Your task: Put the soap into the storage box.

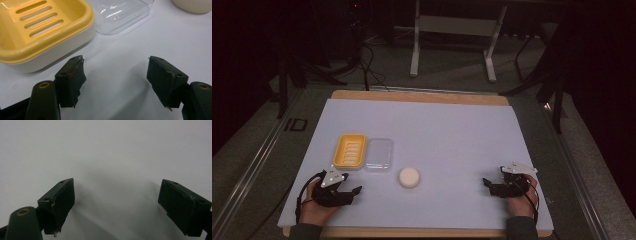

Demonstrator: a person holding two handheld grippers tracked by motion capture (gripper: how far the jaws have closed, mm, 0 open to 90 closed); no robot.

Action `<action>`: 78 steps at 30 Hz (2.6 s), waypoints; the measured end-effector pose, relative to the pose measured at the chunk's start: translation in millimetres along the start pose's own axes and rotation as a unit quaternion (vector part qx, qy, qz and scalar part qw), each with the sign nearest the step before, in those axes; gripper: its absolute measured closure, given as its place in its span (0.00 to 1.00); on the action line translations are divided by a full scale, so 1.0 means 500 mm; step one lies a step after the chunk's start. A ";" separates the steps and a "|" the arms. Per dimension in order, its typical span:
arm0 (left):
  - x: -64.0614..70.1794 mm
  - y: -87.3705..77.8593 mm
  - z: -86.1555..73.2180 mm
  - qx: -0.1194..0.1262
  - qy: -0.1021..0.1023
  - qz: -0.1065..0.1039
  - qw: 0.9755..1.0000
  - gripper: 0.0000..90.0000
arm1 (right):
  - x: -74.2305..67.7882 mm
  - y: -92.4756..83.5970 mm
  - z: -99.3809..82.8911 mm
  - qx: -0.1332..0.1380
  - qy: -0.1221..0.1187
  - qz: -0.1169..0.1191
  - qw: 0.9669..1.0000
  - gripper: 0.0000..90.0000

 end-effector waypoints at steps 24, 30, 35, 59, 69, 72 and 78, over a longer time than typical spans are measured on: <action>0.046 0.005 0.031 -0.033 0.067 -0.031 0.997 0.32 | -0.009 -0.020 0.015 0.059 -0.014 0.012 0.998 0.15; 0.050 0.022 0.027 -0.047 0.090 -0.046 0.994 0.31 | -0.008 -0.022 0.017 0.064 -0.016 0.005 0.998 0.16; 0.057 0.028 0.032 -0.055 0.106 -0.063 0.991 0.31 | -0.010 -0.022 0.018 0.066 -0.023 0.004 0.998 0.16; 0.093 0.057 0.079 -0.080 0.161 -0.108 0.978 0.30 | -0.012 -0.023 0.017 0.066 -0.024 0.013 0.997 0.16; 0.097 0.062 0.094 -0.096 0.176 -0.107 0.974 0.31 | -0.013 -0.023 0.018 0.067 -0.022 0.015 0.997 0.16; 0.099 0.063 0.097 -0.101 0.181 -0.107 0.972 0.31 | -0.012 -0.024 0.018 0.068 -0.020 0.015 0.997 0.16; 0.102 0.067 0.102 -0.106 0.185 -0.108 0.971 0.30 | -0.013 -0.024 0.018 0.067 -0.022 0.016 0.997 0.16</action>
Point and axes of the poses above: each handheld gripper's, and its own axes: y roughly forward along the jaws, z roughly out of its top, x roughly to its right, the point moved 10 cm from there along y, roughly forward along the jaws, and after that the axes turned 11 degrees about x, right-handed, at the moved point
